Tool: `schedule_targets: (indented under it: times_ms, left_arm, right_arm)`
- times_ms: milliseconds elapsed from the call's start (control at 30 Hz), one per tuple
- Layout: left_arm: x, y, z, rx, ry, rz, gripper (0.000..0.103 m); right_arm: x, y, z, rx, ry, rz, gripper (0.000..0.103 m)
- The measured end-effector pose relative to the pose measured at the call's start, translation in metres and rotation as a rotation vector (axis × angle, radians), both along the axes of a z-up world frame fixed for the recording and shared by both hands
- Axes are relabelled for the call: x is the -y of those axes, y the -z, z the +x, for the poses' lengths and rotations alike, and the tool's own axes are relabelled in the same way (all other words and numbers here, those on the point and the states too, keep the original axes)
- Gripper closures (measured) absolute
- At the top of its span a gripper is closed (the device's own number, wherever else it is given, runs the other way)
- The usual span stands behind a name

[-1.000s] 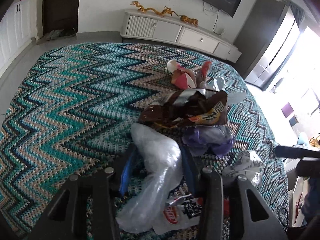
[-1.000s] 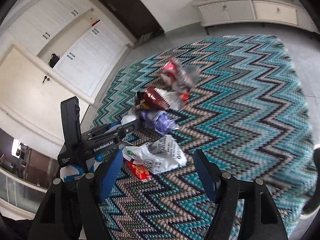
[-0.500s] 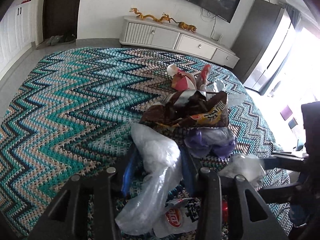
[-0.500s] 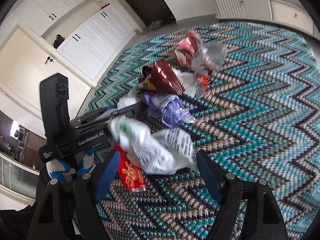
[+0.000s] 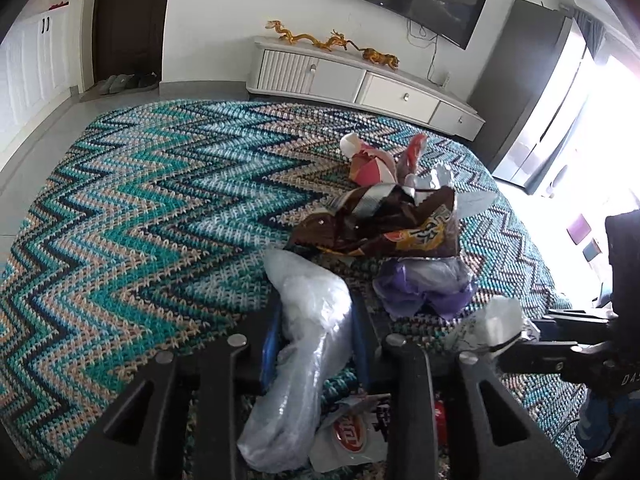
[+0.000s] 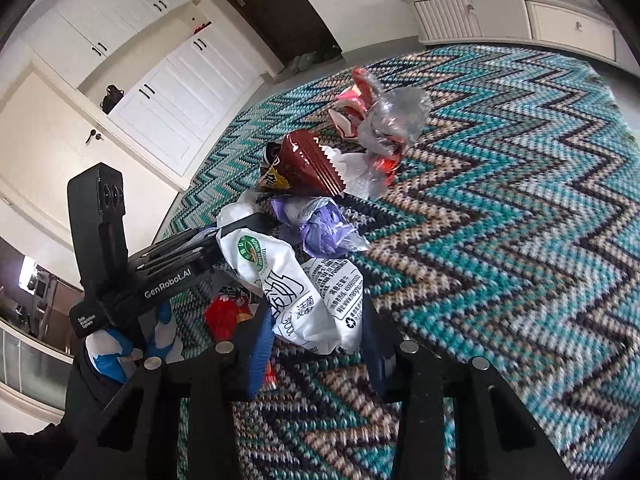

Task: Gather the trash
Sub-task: 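Grasp the white printed plastic bag with the right tool while the left grasps clear plastic, then carry both bags to the white bin and open both tools to drop them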

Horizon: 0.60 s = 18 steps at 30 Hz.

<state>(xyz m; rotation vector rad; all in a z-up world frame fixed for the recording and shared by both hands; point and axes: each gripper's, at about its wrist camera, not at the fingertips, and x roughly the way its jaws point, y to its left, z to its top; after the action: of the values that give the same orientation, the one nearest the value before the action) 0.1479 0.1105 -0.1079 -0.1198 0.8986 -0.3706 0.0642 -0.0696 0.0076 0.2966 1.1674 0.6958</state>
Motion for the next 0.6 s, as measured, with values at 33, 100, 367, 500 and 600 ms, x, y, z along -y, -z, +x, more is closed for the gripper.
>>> schedule_targets:
  times_ms: [33, 100, 367, 500, 600]
  left_arm:
    - [0.000, -0.003, -0.002, 0.004, -0.003, -0.003, 0.074]
    - [0.000, -0.011, -0.007, 0.021, -0.006, -0.007, 0.075]
    - [0.013, -0.066, -0.045, 0.141, -0.003, 0.020, 0.075]
    - [0.025, -0.096, -0.069, 0.214, 0.010, 0.019, 0.075]
    - [0.035, -0.117, -0.086, 0.255, 0.032, -0.002, 0.075]
  right_arm:
    - [0.005, -0.004, -0.004, 0.004, 0.006, 0.003, 0.067]
    - [0.014, -0.013, -0.010, 0.019, 0.023, 0.020, 0.068]
    - [0.059, -0.055, -0.050, 0.103, 0.093, 0.051, 0.068]
    - [0.072, -0.079, -0.070, 0.154, 0.141, 0.050, 0.068]
    - [0.092, -0.096, -0.088, 0.199, 0.182, 0.039, 0.068]
